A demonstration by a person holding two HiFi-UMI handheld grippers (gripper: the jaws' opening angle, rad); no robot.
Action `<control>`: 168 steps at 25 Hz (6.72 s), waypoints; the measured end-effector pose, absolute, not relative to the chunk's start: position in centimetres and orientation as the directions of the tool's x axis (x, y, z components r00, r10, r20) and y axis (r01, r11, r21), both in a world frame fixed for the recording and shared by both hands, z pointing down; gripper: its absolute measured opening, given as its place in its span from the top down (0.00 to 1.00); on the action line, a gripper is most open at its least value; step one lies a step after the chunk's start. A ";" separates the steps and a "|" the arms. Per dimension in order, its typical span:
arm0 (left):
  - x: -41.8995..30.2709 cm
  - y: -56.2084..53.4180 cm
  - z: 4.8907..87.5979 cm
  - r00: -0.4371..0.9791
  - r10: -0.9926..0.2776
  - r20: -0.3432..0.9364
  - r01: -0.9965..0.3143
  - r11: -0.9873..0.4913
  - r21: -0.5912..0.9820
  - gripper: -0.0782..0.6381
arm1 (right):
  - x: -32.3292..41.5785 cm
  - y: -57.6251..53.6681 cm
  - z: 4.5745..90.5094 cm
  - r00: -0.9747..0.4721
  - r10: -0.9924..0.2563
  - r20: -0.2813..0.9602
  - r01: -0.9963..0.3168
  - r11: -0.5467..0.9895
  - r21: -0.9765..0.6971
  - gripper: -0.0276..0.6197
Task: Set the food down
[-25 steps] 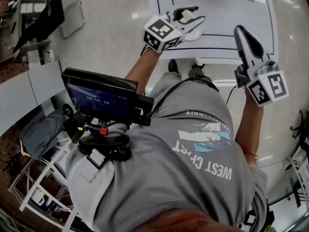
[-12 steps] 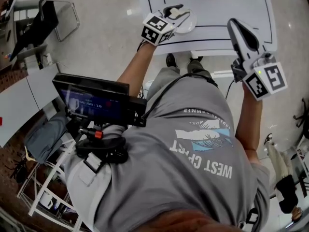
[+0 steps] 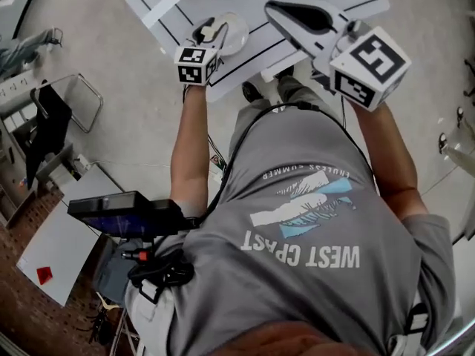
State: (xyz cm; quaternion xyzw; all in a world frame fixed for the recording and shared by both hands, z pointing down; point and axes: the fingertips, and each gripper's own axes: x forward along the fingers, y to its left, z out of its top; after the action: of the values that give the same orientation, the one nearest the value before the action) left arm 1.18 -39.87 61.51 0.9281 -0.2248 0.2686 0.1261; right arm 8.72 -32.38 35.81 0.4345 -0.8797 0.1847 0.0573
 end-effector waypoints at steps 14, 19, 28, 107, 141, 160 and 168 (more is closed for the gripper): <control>2.4 -39.6 67.6 0.635 -0.332 0.698 -0.348 -0.929 -0.126 0.68 | 9.9 -33.1 39.0 -0.602 -0.732 0.319 -0.797 0.525 -0.299 0.95; 2.6 -39.9 69.2 0.590 -0.333 0.736 -0.280 -0.939 -0.200 0.68 | 9.7 -33.9 39.6 -0.610 -0.727 0.317 -0.791 0.532 -0.301 0.95; 4.4 -39.6 70.7 0.519 -0.308 0.798 -0.158 -0.951 -0.265 0.68 | 11.2 -34.0 39.1 -0.598 -0.729 0.332 -0.799 0.516 -0.308 0.95; 2.9 -38.7 72.6 0.292 -0.266 0.919 0.426 -0.824 -0.374 0.67 | 10.4 -26.7 41.4 -0.480 -0.768 0.424 -0.875 0.385 -0.293 0.95; 5.2 -38.3 48.5 0.794 -0.423 0.435 -0.248 -0.880 -0.404 0.49 | 11.1 -22.4 41.2 -0.494 -0.819 0.292 -0.865 0.427 -0.263 0.95; -3.8 -5.7 26.3 0.839 -0.513 -0.181 -0.524 -0.852 -0.012 0.88 | 10.2 1.9 26.9 -0.636 -0.770 -0.054 -0.765 0.639 -0.082 0.95; -7.0 -2.4 24.5 0.796 -0.577 -0.182 -0.593 -0.804 -0.043 0.88 | 8.8 2.9 25.1 -0.679 -0.732 -0.059 -0.727 0.681 -0.082 0.95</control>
State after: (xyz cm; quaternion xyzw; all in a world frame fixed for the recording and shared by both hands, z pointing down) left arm -7.00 -2.43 24.55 0.9463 -0.3093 -0.0803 -0.0491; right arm 8.78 2.92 25.13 0.3984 -0.9158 0.0257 -0.0434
